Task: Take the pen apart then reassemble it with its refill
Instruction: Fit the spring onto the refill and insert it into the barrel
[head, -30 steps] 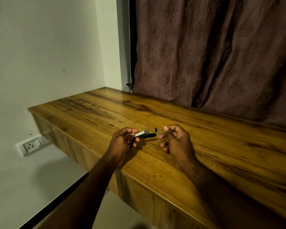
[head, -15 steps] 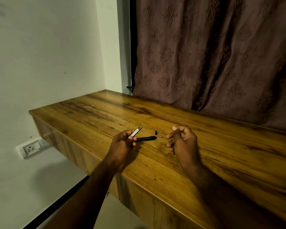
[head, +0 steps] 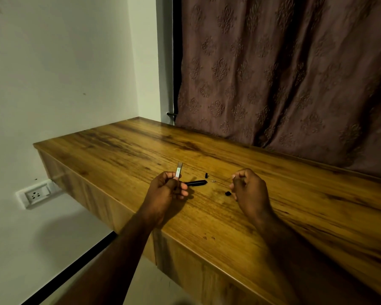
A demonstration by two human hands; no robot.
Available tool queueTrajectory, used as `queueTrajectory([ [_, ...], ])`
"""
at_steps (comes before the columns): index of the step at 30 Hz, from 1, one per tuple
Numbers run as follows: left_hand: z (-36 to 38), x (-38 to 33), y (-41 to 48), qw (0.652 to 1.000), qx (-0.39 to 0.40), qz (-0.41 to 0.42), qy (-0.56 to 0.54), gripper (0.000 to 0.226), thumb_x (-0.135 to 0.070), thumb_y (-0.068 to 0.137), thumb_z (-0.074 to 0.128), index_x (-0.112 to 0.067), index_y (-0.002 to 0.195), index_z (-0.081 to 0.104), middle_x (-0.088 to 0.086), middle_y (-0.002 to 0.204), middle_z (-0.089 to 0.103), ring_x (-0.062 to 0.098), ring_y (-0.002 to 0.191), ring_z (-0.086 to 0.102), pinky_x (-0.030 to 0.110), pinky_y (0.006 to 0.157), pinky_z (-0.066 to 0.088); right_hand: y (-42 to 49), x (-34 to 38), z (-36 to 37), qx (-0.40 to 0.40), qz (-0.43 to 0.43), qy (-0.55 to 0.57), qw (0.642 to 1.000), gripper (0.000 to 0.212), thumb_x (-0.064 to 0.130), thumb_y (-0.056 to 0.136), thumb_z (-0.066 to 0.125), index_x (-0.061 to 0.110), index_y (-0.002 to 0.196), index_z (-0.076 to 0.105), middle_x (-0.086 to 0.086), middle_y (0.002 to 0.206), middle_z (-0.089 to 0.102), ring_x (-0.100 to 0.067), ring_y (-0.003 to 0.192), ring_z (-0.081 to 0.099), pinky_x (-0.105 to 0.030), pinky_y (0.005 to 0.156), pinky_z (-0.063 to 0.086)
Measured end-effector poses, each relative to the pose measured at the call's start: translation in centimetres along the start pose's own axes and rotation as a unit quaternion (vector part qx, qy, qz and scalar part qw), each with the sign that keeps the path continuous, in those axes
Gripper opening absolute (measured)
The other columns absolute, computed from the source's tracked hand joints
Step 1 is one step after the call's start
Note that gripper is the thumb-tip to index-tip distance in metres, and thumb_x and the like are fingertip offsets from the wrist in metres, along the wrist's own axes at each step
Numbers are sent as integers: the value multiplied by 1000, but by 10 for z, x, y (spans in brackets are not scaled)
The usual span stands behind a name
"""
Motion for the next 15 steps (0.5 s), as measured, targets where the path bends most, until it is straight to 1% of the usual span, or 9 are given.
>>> queueTrajectory([
  [2,0,1,0,1000,3,-3,4,11,-5,98,42,-8,94,51,12,75,64,19,60,61,24,54,50,-1,0,0,23,-14,-65,998,10,25,95,54,21,90,62,1,76,69,-15,62,62,-38,61,55],
  [5,-1,2,0,1000,7,-5,4,11,-6,98,42,-9,93,52,12,74,64,19,60,60,24,54,50,-3,4,1,65,-35,-147,986,10,28,93,56,24,87,63,5,74,68,-14,68,64,-37,65,55],
  [7,-1,1,0,1000,10,-7,1,12,-6,98,42,-9,92,52,11,73,65,19,60,60,24,55,50,-4,7,0,103,-44,-203,973,11,29,93,57,26,84,63,6,75,68,-13,69,62,-36,66,55],
  [10,-1,0,-1,1000,8,-9,-4,14,-5,98,42,-10,91,53,9,71,65,18,59,60,24,55,50,-5,8,-5,149,-58,-282,946,11,30,92,56,25,85,64,5,78,65,-16,73,60,-34,66,53],
  [13,-1,1,0,1000,4,-8,7,15,-5,98,42,-11,90,54,9,71,66,17,58,61,24,54,49,-6,8,-7,167,-65,-316,932,11,29,91,55,24,84,63,3,81,65,-18,76,59,-32,67,51],
  [15,-2,1,0,1000,7,-10,10,14,-5,98,43,-11,91,54,9,71,66,17,59,61,24,53,49,-8,9,-5,167,-59,-309,935,11,30,90,55,24,83,62,4,80,65,-17,75,60,-33,67,52],
])
Point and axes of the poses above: each hand's wrist, its own y-axis towards the middle knuckle, its own z-axis out of the palm, x = y × z, the point moved 3 cm from there along y, towards the middle knuckle
